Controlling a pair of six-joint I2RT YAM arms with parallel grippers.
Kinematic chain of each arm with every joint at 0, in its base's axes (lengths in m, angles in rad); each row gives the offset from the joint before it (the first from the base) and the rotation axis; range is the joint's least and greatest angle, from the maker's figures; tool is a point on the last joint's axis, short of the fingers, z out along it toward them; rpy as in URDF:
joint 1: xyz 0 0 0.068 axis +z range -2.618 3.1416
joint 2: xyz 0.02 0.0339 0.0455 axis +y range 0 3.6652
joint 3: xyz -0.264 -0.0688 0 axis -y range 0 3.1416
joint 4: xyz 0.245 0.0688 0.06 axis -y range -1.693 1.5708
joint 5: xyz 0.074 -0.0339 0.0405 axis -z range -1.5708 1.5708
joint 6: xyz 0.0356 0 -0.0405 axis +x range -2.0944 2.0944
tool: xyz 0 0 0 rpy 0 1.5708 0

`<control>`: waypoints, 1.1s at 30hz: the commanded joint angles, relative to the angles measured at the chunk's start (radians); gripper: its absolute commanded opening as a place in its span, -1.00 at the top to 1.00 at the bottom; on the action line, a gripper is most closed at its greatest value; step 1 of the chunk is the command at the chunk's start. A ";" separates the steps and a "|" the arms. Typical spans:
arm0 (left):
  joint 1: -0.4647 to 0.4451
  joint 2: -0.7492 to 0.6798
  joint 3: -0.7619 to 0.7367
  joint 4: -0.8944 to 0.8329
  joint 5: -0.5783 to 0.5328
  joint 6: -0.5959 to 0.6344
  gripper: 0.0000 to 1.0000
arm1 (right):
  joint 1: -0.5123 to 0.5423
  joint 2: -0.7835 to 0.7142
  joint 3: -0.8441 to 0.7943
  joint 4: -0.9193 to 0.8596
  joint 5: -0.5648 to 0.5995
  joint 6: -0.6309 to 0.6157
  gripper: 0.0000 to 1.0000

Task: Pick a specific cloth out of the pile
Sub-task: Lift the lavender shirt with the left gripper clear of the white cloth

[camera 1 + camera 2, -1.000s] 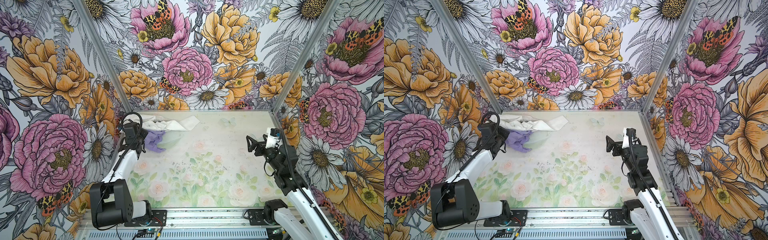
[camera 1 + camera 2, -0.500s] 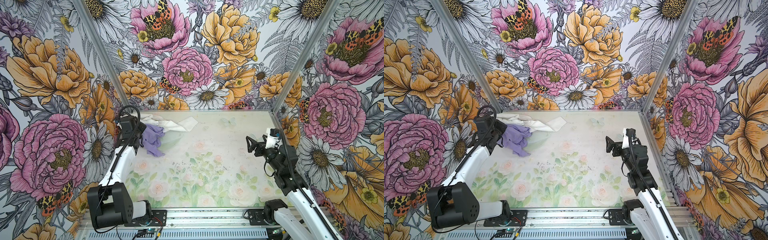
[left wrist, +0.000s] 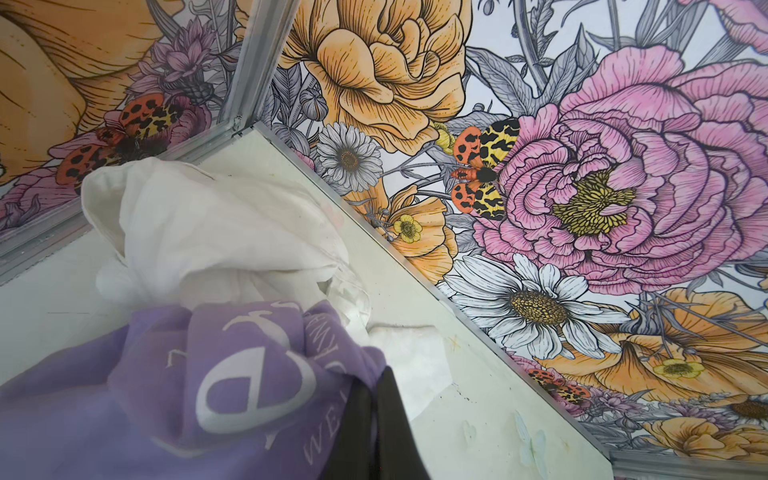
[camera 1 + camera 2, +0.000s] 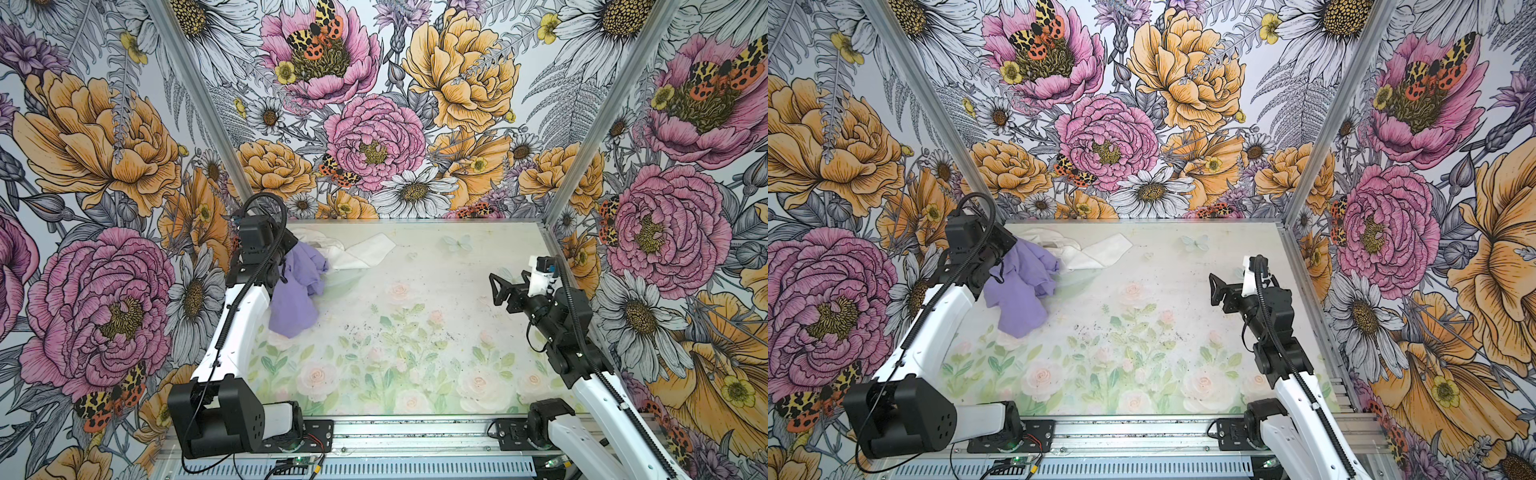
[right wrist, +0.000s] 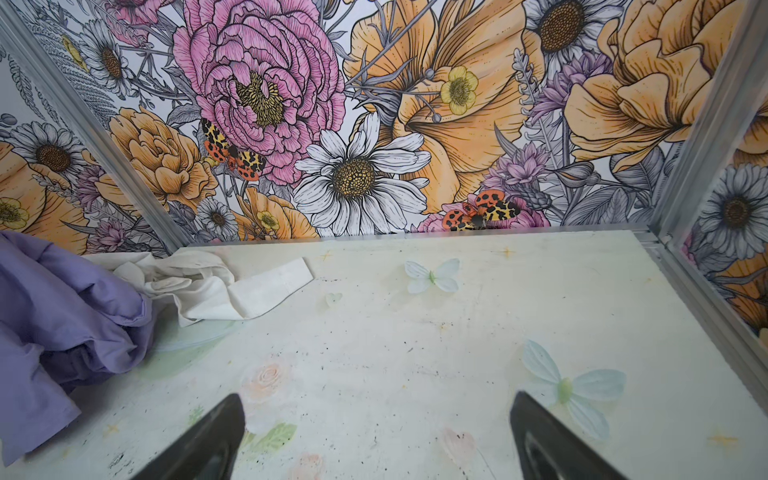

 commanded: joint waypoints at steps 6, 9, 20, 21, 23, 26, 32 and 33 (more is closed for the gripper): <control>-0.025 -0.036 0.084 0.020 0.060 0.080 1.00 | 0.013 0.005 0.032 0.003 -0.050 0.021 -0.99; -0.027 -0.042 0.095 0.020 0.072 0.080 1.00 | 0.017 0.013 0.035 0.003 -0.058 0.023 -0.99; -0.045 -0.051 0.147 0.021 0.152 0.091 1.00 | 0.054 0.041 0.053 0.004 -0.063 0.027 -0.97; -0.049 -0.053 0.154 0.020 0.162 0.094 1.00 | 0.061 0.044 0.056 0.004 -0.061 0.026 -0.97; -0.054 -0.054 0.168 0.020 0.178 0.097 1.00 | 0.073 0.052 0.061 0.004 -0.056 0.026 -0.95; -0.064 -0.057 0.188 0.021 0.199 0.103 1.00 | 0.092 0.063 0.070 0.006 -0.046 0.026 -0.93; -0.093 -0.066 0.221 0.021 0.218 0.117 1.00 | 0.136 0.089 0.082 0.026 -0.023 0.025 -0.91; -0.097 -0.068 0.227 0.020 0.223 0.118 1.00 | 0.145 0.095 0.084 0.034 -0.020 0.025 -0.89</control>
